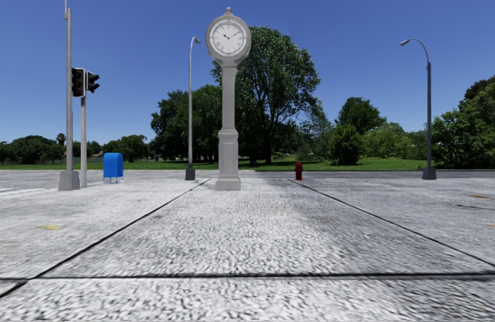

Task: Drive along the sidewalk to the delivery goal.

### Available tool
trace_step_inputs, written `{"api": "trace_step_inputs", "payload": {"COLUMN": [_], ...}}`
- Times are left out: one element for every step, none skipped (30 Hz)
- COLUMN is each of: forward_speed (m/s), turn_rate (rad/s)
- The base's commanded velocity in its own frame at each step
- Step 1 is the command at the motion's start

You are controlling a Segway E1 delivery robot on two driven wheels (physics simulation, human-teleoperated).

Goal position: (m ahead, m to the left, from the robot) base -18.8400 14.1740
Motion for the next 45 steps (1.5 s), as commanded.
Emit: {"api": "trace_step_inputs", "payload": {"forward_speed": [2.0, 2.0, 2.0, 2.0, 2.0, 2.0, 2.0, 2.0, 2.0, 2.0, 2.0, 2.0, 2.0, 2.0, 2.0, 2.0, 2.0, 2.0, 2.0, 2.0, 2.0, 2.0, 2.0, 2.0, 2.0, 2.0, 2.0, 2.0, 2.0, 2.0, 2.0, 2.0, 2.0, 2.0, 2.0, 2.0, 2.0, 2.0, 2.0, 2.0, 2.0, 2.0, 2.0, 2.0, 2.0], "turn_rate": [0.0, 0.0, 0.0, 0.0, 0.0, 0.0, 0.0, 0.0, 0.0, 0.0, 0.0, 0.0, 0.0, 0.0, 0.0, 0.0, 0.0, 0.0, 0.0, 0.0, 0.0, 0.0, 0.0, 0.0, 0.0, 0.0, 0.0, 0.0, 0.0, 0.0, 0.0, 0.0, 0.13, 0.29, 0.29, 0.43, 0.56, 0.62, 0.65, 0.65, 0.68, 0.69, 0.69, 0.7, 0.7]}}
